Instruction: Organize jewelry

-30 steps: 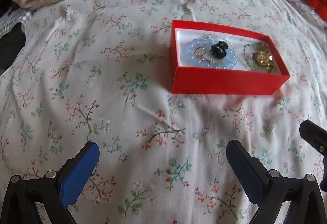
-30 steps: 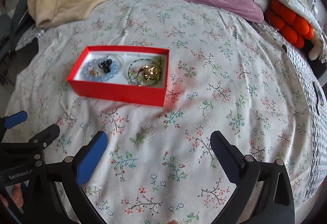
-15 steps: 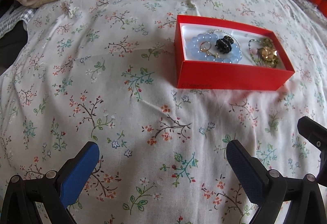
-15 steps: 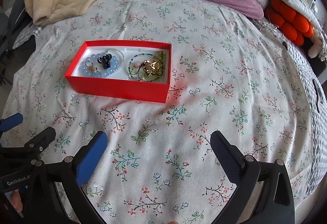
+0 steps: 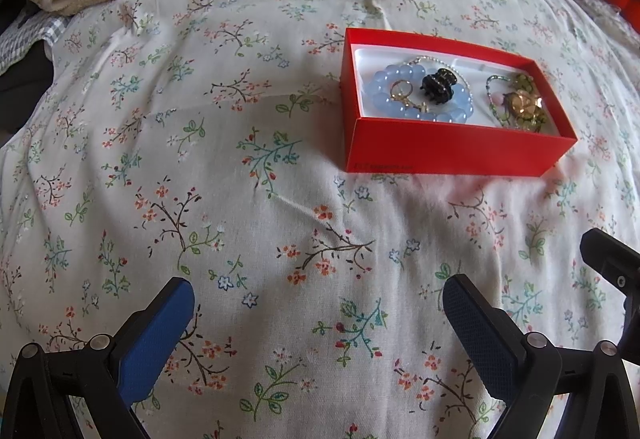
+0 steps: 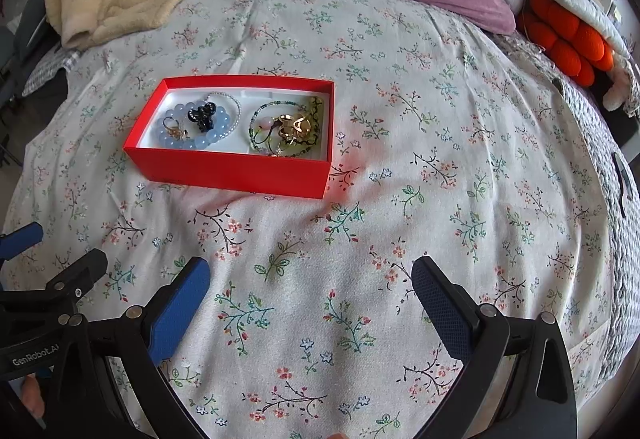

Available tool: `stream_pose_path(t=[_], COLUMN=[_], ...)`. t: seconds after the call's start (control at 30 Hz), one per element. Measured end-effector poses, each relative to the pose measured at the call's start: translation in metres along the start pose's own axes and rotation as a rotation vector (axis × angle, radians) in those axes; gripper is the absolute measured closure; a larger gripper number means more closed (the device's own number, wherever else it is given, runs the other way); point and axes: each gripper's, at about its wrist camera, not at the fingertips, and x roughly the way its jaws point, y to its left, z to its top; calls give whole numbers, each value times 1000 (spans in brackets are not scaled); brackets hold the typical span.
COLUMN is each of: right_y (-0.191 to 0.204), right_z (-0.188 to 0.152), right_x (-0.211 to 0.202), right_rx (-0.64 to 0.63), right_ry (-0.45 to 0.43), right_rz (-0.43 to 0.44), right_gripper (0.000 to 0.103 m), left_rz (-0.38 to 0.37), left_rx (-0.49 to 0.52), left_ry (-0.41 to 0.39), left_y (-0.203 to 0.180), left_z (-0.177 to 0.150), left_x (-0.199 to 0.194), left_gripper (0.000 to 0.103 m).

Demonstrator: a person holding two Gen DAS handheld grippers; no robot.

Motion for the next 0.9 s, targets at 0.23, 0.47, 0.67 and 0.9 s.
stream_pose_path(t=[0.23,0.47,0.67,0.9], right_y=[-1,-1,-1,0], right_z=[0,-1,-1,-2], right_x=[0,0,-1,-1], right_rx=[6,8,11,11], right_ry=[0,2,2,1], right_rz=[1,0,-5,-7], right_gripper=[1,1,1,1], left_rz=[1,3,3,1], left_rx=[-1,-3,-4,-1], left_ry=[-1,-5,-6,-2], left_y=[0,3,3,3], left_z=[0,0,0,-1], left_x=[0,-1,-2,-2], left_gripper=[1,1,1,1])
